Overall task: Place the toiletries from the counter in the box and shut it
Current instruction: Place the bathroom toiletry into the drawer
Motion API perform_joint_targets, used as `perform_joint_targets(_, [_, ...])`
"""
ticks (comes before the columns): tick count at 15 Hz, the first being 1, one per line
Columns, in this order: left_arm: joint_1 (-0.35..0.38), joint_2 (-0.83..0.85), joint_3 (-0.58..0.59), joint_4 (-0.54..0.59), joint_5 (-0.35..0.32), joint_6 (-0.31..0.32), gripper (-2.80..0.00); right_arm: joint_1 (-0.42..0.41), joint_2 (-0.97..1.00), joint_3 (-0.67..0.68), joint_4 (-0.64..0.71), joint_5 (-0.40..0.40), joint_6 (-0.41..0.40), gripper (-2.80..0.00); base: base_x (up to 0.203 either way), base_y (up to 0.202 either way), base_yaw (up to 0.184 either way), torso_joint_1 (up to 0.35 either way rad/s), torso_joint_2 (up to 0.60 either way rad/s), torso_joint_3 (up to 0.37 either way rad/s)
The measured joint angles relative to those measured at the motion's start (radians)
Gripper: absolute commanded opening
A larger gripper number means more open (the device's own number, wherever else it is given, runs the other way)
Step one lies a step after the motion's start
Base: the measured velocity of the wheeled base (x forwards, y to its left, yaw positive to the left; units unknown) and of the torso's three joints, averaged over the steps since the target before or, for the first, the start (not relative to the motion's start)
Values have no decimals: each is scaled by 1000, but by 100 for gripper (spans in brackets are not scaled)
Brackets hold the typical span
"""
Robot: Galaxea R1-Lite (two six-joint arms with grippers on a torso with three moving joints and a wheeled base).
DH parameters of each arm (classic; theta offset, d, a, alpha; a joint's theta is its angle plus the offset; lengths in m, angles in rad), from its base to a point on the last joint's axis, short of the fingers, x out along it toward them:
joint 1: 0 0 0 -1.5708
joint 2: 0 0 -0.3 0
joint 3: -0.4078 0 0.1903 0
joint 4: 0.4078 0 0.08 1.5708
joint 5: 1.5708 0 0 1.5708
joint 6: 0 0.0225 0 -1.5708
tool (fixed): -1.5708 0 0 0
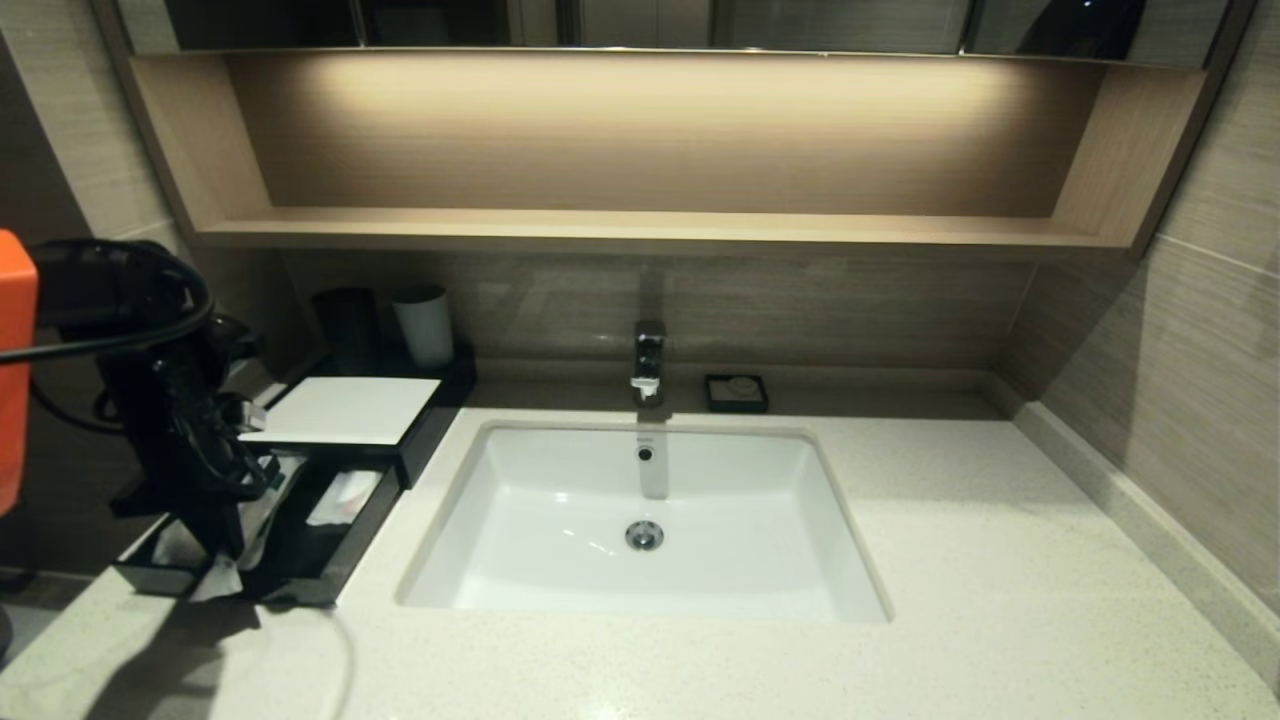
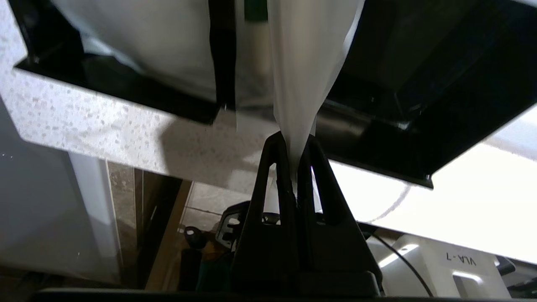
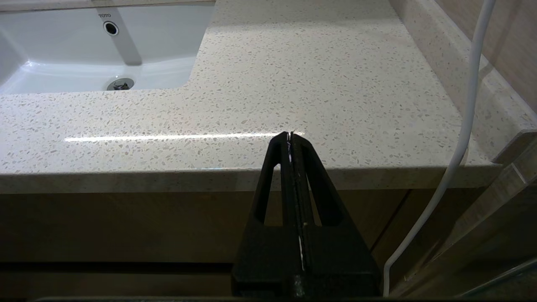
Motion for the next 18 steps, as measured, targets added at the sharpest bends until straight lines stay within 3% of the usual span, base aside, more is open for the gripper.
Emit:
perform_joint_targets(4, [8,26,-1,-105,-3,-10,-280,0,0,0,1,0,0,-280,0,0,0,0,0,0])
perform_joint_targets(7, [13,31,-2,-202,-2,-58,-280,0,0,0,0,0,0,-280,0,0,0,0,0,0])
perform_joint_targets(18, [14,7,29,-158,-7,-53,-280,0,0,0,0,0,0,-280,0,0,0,0,0,0])
